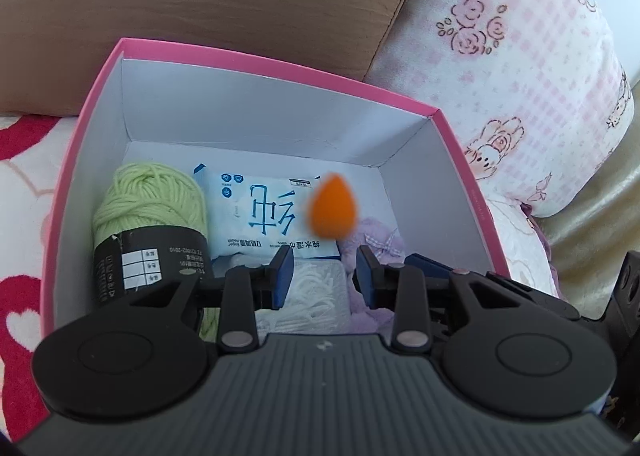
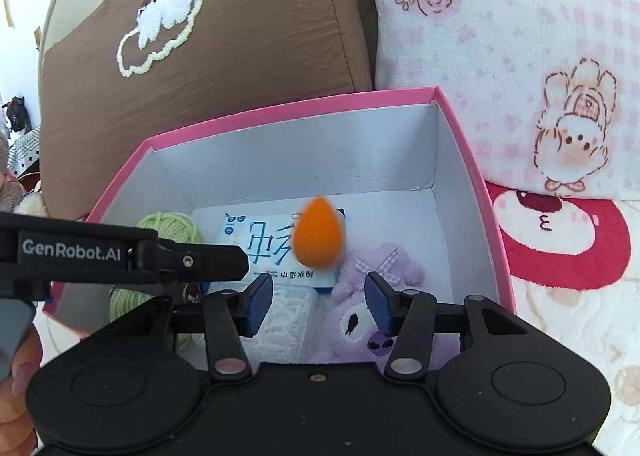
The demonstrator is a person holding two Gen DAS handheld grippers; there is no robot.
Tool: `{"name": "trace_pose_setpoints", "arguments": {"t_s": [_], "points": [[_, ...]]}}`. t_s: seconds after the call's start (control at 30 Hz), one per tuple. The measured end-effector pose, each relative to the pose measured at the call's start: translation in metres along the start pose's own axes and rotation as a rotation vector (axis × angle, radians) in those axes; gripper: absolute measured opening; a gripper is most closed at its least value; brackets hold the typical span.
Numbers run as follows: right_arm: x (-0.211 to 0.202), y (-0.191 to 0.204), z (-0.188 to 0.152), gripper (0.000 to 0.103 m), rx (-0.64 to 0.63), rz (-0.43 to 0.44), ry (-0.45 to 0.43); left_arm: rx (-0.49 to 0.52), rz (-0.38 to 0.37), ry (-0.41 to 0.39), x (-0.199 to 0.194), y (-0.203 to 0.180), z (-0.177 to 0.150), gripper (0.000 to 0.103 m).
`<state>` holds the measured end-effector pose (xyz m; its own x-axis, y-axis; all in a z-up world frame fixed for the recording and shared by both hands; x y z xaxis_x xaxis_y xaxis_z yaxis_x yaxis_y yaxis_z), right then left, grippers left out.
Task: Organize objects
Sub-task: 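Lower the sponge into the pink box and open the left gripper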
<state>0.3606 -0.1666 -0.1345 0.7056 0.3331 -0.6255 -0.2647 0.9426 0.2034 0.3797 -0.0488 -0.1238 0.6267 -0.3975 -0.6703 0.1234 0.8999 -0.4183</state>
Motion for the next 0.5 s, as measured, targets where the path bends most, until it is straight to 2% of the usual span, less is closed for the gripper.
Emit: {"name": "trace_pose_setpoints", "arguments": {"t_s": [0.23,0.5], "points": [[-0.016,0.002,-0.001,0.056,0.013,0.013,0.014,-0.028,0.012,0.012,-0.016,0.006,0.002,0.033],[-0.057,0.016,0.006,0.057,0.005,0.056,0.043,0.021,0.098,0.035,-0.059,-0.009,0.01,0.034]]}}
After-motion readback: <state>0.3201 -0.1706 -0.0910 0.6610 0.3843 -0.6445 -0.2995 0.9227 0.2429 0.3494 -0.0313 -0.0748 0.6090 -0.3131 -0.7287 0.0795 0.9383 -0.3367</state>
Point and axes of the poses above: each gripper's, at about its wrist camera, not at the fingertips, and x roughly the way its jaws point, y to its left, z to its top, the point moved 7 cm from there along x, roughly the way its jaws point, and after that the axes turned 2 degrees about z, right-handed, at the moved point
